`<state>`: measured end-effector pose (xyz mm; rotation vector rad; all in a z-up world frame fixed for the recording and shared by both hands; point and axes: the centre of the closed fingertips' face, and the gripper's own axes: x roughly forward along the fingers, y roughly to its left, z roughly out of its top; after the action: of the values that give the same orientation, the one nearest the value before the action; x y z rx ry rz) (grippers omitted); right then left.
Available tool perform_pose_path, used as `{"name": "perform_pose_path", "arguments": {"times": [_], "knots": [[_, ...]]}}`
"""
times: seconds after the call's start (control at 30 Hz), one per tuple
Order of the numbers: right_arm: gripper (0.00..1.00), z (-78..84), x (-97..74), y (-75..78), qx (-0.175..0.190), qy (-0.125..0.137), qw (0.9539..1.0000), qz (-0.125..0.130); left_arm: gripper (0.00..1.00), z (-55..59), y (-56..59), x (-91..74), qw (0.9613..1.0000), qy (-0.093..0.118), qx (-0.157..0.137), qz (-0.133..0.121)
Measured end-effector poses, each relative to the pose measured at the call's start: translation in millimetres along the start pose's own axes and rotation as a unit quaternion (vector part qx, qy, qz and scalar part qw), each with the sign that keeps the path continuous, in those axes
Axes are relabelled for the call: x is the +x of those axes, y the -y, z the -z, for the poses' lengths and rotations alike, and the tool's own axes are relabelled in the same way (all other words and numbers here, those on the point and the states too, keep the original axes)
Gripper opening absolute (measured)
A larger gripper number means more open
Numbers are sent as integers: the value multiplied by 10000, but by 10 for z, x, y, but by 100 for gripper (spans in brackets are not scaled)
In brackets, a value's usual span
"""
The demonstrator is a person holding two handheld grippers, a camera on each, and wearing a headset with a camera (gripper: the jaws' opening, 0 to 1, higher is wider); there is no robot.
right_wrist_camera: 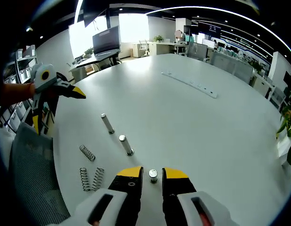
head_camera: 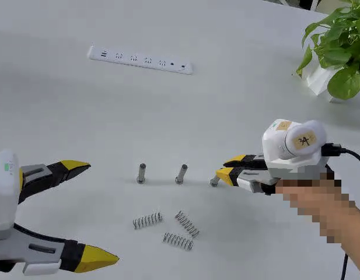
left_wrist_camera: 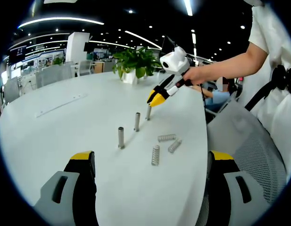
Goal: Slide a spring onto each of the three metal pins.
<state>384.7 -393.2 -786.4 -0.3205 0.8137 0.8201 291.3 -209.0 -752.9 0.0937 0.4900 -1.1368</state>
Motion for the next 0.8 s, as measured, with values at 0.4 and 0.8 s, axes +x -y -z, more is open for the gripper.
{"name": "perform_pose_path", "arguments": {"times": [0.4, 0.8], "knots": [[20, -60, -130, 14, 64, 194, 9998, 86, 99, -42, 27, 13, 10000, -8, 57, 33], [30, -75, -311, -3, 166, 432, 9988, 150, 99, -69, 53, 3, 9999, -45, 117, 44]]}}
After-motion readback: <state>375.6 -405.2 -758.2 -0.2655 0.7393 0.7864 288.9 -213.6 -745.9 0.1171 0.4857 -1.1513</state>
